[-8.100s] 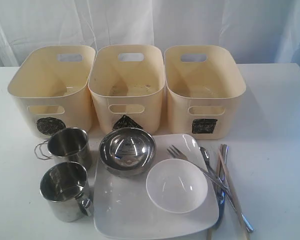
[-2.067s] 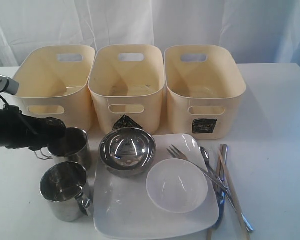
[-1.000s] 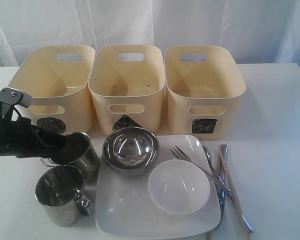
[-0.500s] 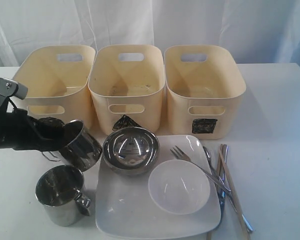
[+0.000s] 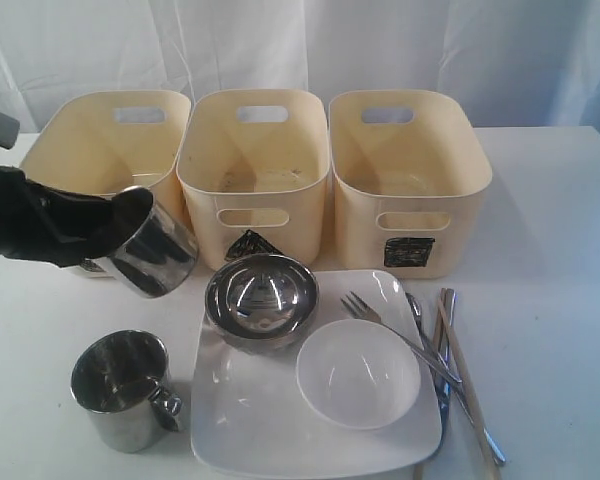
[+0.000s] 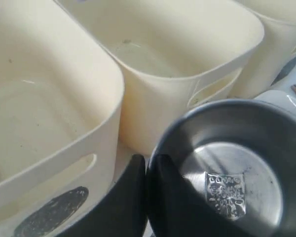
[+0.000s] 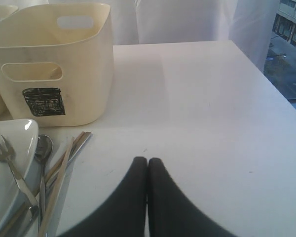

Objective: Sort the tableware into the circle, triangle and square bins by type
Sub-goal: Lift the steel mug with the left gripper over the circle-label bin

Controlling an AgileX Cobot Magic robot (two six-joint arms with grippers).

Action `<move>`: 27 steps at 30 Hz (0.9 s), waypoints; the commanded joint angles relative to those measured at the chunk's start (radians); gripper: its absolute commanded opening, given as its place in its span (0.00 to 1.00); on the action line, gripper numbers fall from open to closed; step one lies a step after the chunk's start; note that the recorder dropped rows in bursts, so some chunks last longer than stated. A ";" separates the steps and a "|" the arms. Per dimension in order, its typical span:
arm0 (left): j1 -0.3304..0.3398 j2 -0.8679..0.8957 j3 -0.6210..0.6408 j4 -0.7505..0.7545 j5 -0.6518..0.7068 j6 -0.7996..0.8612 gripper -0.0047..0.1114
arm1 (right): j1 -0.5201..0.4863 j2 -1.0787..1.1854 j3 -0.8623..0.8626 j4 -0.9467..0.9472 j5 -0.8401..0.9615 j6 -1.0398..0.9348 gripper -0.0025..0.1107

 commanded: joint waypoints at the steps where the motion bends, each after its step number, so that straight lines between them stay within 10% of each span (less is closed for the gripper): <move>1: -0.004 -0.070 -0.005 -0.022 -0.004 -0.008 0.04 | -0.001 -0.006 0.005 0.002 -0.008 -0.007 0.02; 27: -0.004 -0.031 -0.277 -0.022 -0.288 0.007 0.04 | -0.001 -0.006 0.005 0.002 -0.008 -0.007 0.02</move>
